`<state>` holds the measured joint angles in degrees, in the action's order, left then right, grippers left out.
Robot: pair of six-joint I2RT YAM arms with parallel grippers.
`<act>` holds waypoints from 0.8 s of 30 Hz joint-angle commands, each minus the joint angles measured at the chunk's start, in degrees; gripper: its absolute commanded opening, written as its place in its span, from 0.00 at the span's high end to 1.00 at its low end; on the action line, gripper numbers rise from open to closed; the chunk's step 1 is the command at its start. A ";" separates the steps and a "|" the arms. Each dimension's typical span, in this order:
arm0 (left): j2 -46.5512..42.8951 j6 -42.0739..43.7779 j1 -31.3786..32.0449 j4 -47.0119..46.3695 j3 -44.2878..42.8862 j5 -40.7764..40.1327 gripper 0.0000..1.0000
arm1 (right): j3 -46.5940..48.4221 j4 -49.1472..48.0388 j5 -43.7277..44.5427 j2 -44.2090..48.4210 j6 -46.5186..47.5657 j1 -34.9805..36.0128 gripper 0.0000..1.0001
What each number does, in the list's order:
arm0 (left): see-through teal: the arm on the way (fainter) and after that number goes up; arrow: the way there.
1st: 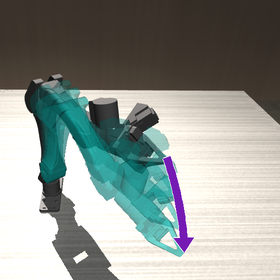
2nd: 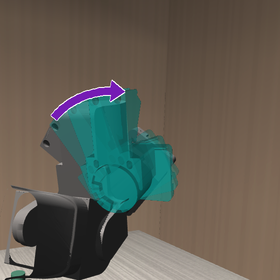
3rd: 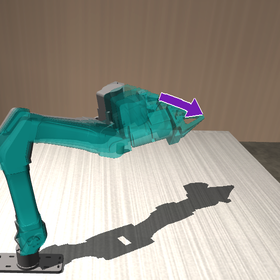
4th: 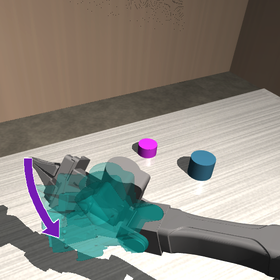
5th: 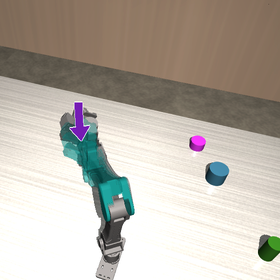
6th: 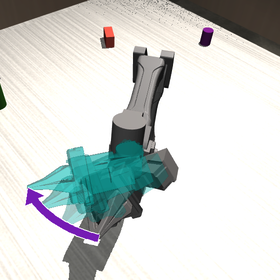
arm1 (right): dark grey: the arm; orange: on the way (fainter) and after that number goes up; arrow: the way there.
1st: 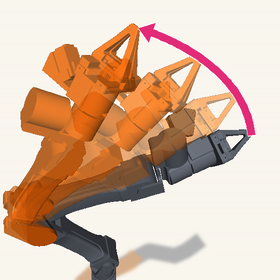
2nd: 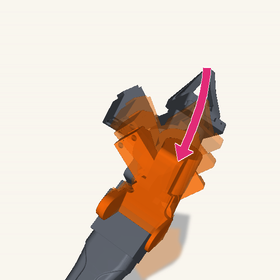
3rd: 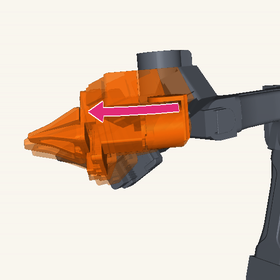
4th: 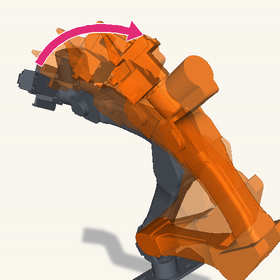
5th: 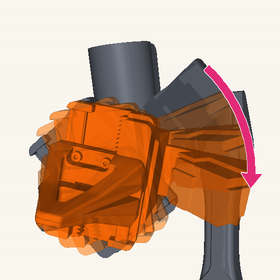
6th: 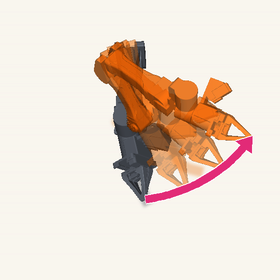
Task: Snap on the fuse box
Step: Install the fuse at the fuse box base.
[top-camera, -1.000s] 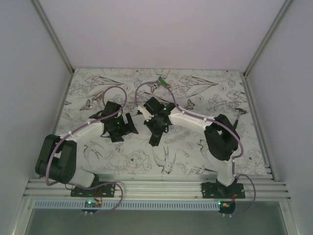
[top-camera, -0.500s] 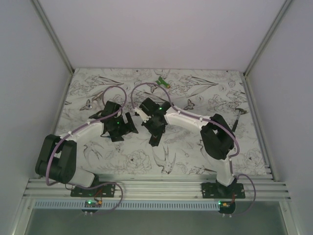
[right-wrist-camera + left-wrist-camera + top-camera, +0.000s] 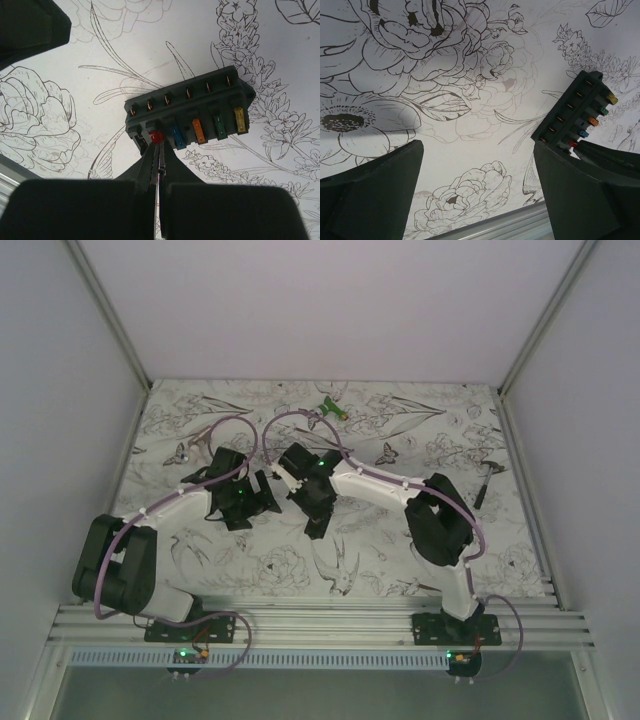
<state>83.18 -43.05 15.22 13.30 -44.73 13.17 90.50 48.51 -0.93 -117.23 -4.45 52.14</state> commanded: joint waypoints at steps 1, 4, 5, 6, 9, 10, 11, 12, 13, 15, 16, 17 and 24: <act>-0.44 -0.11 -0.63 0.48 0.92 -0.27 0.04 | -5.40 8.68 6.17 -10.82 0.02 -0.02 1.00; -0.56 -0.18 -0.71 0.44 1.09 -0.29 0.04 | -4.29 8.33 6.00 -12.92 -0.13 0.05 1.00; -0.72 -0.19 -0.73 0.37 1.11 -0.32 0.04 | -4.05 8.19 6.13 -13.66 -0.34 0.06 1.00; -0.89 -0.19 -0.77 0.40 1.22 -0.48 0.04 | -3.84 8.37 6.31 -14.59 -0.45 0.07 1.00; -1.24 -0.26 -0.94 0.28 1.49 -0.62 0.04 | -3.34 8.63 6.63 -17.05 -1.25 0.23 1.00; -1.26 -0.28 -1.00 0.32 1.58 -0.56 0.04 | -3.31 8.69 6.60 -18.25 -1.36 0.29 1.00; -1.24 -0.28 -1.09 0.32 1.64 -0.46 0.04 | -3.38 8.69 6.64 -18.94 -1.54 0.33 1.00; -1.18 -0.28 -1.11 0.22 1.62 -0.47 0.04 | -3.47 8.65 6.81 -19.73 -1.85 0.40 1.00; -1.13 -0.28 -1.12 0.22 1.68 -0.40 0.04 | -3.55 8.65 6.86 -20.56 -2.02 0.46 1.00; -1.12 -0.28 -1.13 0.13 1.81 -0.26 0.04 | -3.82 8.68 7.23 -21.79 -2.29 0.59 1.00; -1.12 -0.33 -1.15 0.09 1.84 -0.29 0.04 | -3.91 8.58 7.58 -22.41 -2.51 0.59 1.00; -1.14 -0.37 -1.11 0.05 1.87 -0.23 0.04 | -4.07 8.57 7.87 -23.14 -2.64 0.67 1.00; -1.66 -0.50 -1.14 -0.39 2.50 0.60 0.04 | -5.17 7.90 9.39 -26.59 -3.57 0.90 1.00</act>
<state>83.18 -43.05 14.52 12.97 -43.44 13.19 96.23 53.98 1.06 -121.89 -7.75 52.99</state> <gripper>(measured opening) 0.958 0.005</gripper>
